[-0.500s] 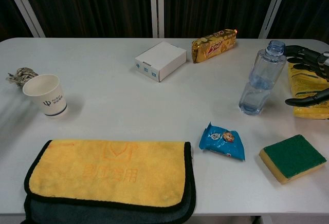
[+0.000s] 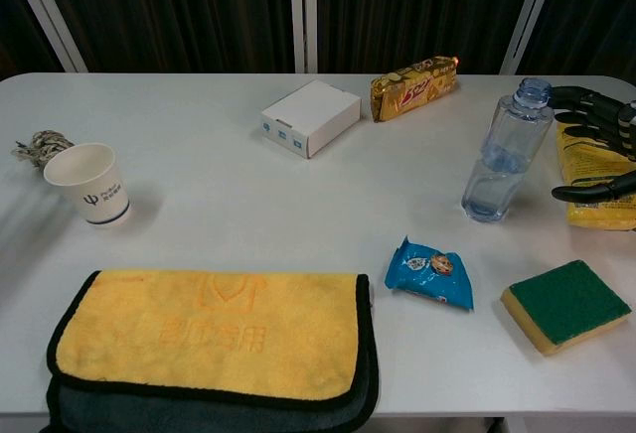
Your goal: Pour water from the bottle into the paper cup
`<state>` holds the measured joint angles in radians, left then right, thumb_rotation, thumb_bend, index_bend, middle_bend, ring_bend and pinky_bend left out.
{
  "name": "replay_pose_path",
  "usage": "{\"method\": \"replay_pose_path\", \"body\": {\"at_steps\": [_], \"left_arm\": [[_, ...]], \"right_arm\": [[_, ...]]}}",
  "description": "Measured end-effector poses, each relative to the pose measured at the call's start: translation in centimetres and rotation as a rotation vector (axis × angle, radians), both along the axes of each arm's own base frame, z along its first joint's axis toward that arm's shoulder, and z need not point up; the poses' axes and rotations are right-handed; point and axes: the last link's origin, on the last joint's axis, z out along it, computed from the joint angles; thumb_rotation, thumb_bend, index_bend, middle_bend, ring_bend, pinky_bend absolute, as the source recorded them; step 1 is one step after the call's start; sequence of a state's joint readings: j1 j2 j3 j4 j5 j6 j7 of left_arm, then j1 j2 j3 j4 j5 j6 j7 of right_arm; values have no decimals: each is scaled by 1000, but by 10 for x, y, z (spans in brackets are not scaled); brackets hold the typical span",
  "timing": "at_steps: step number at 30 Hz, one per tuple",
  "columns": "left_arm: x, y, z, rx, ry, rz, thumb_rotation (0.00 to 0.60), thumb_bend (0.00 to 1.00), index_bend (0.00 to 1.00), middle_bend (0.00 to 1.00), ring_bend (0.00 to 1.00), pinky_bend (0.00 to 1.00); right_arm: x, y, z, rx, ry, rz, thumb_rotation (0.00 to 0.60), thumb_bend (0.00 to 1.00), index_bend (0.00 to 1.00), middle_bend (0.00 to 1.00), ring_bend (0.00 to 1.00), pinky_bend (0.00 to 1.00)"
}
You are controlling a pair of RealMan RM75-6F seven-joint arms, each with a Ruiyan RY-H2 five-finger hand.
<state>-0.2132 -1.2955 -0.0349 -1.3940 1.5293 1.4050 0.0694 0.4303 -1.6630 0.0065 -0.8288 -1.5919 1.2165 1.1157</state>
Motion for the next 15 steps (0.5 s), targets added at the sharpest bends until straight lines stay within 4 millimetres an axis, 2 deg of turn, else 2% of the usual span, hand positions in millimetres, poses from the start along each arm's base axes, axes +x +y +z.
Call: {"method": "replay_pose_path", "body": {"at_steps": [6,11,15], "left_arm": [[-1,1,-1,-10,4,6,599,34,54,63,17,122],[-2,2,-1,-13,7,9,599,34,54,63,17,122],[-2,3,0,-12,10,12,599,34,54,63,17,122]], "right_arm": [[1,-2,-3,53,-128,-20,600,124,0,0,0,0],[0,-7,-7,132,-254,-42,600,124,0,0,0,0],[-4,-12,-12,159,-247,-38,600,115,0,0,0,0]]}}
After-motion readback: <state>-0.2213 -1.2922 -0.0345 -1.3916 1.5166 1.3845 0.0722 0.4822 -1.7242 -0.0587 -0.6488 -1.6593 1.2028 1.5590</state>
